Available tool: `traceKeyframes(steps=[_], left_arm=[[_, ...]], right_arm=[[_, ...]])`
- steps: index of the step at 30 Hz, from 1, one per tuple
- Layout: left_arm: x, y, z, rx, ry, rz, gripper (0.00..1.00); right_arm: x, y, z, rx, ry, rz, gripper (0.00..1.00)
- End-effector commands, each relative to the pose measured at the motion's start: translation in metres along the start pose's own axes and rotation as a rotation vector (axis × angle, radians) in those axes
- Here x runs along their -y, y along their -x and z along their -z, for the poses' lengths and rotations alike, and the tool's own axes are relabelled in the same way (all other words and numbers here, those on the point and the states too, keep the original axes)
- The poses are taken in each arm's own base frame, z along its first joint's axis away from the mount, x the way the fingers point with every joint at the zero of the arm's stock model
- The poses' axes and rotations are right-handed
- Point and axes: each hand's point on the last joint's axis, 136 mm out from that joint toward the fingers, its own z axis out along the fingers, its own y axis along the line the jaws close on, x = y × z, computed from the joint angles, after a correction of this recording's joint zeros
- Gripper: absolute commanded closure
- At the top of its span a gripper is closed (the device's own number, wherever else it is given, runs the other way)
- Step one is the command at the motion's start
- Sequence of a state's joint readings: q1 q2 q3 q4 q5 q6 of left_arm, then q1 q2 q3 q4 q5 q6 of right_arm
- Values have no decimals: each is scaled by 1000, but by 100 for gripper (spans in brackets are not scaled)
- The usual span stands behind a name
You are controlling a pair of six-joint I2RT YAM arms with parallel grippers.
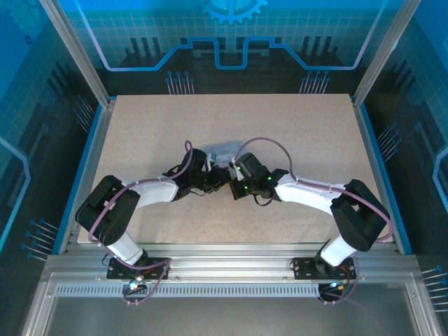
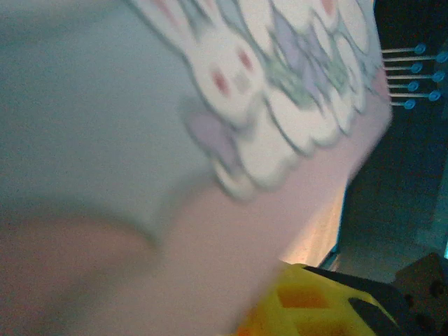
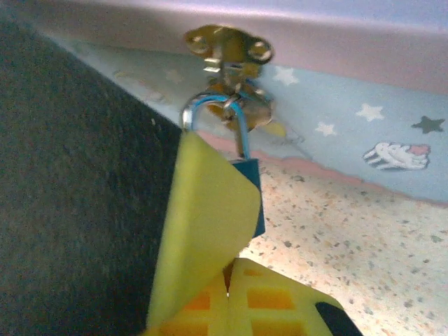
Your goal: Unlock the padlock with the key
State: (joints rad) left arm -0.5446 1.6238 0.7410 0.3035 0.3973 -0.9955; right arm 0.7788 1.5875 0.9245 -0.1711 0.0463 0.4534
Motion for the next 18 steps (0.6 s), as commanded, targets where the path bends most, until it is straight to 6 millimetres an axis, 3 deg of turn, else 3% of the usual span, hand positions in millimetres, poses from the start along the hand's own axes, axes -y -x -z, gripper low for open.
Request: traceKeyframes(steps=[1,4,9,18], left_arm=[[5,-7,4,-9,-29,-32,61],[-8,-7,7,21,6,-11,50],[-25,-9,18,78,27,19,45],[-29,1,41,179,72,-30,38]], right_arm=[[-5,-3,-12,0,44,0,100],[-3,-13,-21,-32,53,5,100],[-2,-29,-31,-90,74,16,100],[-1,-26,-20,-92,77,72,100]])
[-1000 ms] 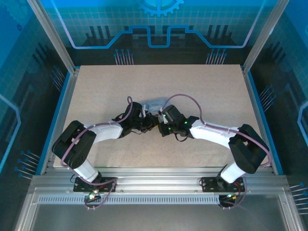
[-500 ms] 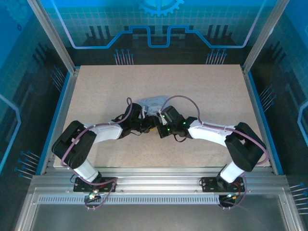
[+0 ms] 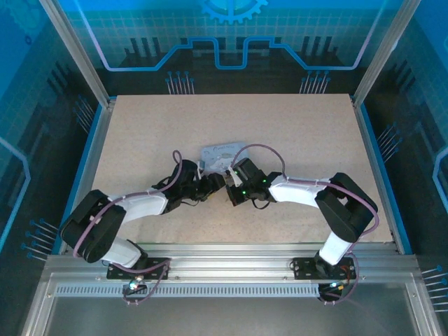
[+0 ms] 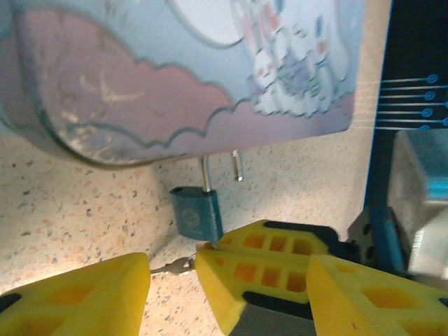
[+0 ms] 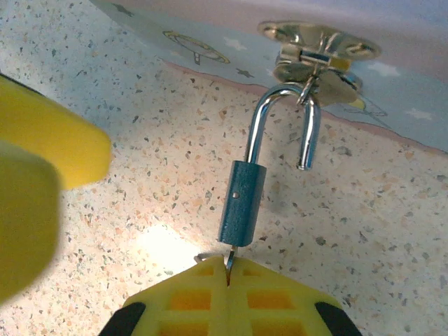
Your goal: Unlock the padlock with the key
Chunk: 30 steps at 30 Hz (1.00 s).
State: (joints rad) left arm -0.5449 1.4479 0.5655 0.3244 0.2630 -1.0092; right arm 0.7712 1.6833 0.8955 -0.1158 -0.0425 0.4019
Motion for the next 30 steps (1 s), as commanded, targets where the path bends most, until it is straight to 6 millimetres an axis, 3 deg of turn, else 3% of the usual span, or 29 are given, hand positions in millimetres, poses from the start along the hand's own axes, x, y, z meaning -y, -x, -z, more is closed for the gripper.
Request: traceKeyframes(steps=[1,14,22,30], left_arm=[[-3,11,8,64,29,-43,38],[-4,49,13,212,52,-65,31],[-4,71,6,255,51,-52,30],[-4,70,12,266,35,-42,30]], right_arm=[[-1,1,9,0,18,40,100],[0,6,22,-6,-3,149,100],[0,2,21,-44,2,217,100],[6,-4,18,-86,-18,268,100]])
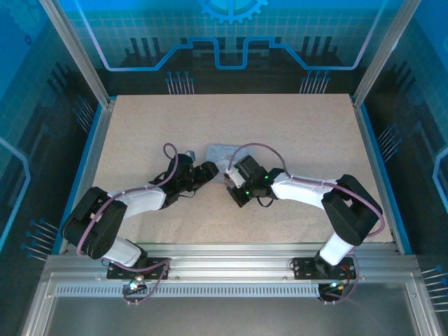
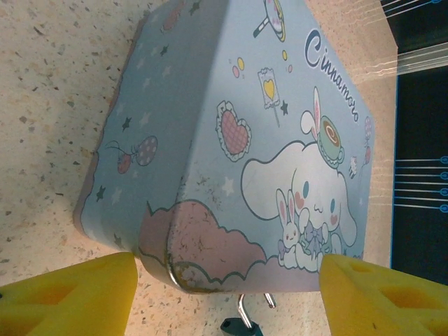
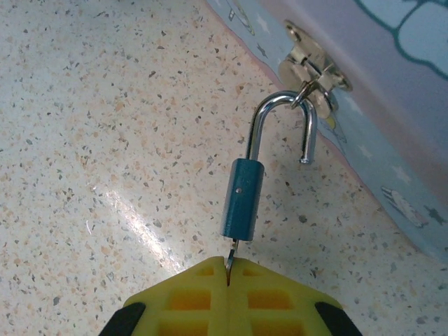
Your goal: Unlock the padlock with the key
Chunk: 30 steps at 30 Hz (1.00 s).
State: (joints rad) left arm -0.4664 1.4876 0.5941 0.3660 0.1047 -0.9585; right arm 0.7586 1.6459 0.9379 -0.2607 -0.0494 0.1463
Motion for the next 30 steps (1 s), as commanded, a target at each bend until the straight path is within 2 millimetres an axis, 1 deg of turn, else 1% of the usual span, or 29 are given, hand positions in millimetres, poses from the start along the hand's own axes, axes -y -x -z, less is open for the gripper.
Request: traceKeyframes(steps=[1,10,14,17,24,27,30], left_arm=[[11,12,8,53,-38,-23,29],[4,1,17,22,-42,-16,29],[3,-6,23,4,-51,-11,29],[-4,-13,29,-18,-36,-8,29],[-27,-36,47,-99,67,10,29],[-33,-46,55,-141,113,4,29],[-36,-55,62,-193,163,-17,29]], right_arm=[[4,-1,1,-28,-5,39,100],[5,-7,-7,-57,-2,78,100],[4,-5,-8,-47,-2,78,100],[5,-4,-6,-41,-6,86,100],[8,-3,-1,-52,-24,135,100],[6,-4,-1,-61,-10,162,100],[8,-3,0,-61,-26,190,99]])
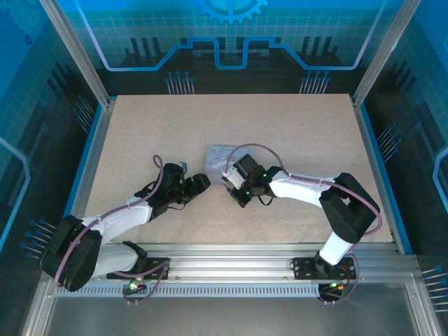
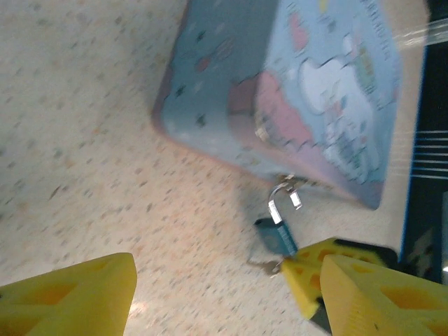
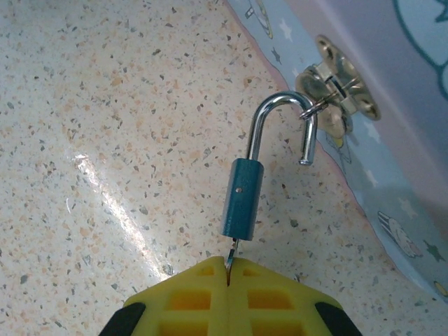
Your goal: Unlock the padlock with the key
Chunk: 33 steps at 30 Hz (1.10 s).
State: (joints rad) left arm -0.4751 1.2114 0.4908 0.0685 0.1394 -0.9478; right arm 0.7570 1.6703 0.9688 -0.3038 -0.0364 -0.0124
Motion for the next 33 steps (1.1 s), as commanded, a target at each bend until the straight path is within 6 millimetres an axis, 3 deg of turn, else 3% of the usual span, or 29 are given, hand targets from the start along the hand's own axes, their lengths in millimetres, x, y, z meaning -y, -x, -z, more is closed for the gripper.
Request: traceKeyframes(steps=[1,12,33], left_arm=[[-12,-23,10,-108,93,-31,29],[-13,-51,20,-188,126,-57,29],[-8,-54,15,-192,103,-54,27]], right_arm=[[5,-1,3,-28,-15,49,99],[11,5,10,-46,-32,158,99],[23,3,9,-99,-76,240,100]])
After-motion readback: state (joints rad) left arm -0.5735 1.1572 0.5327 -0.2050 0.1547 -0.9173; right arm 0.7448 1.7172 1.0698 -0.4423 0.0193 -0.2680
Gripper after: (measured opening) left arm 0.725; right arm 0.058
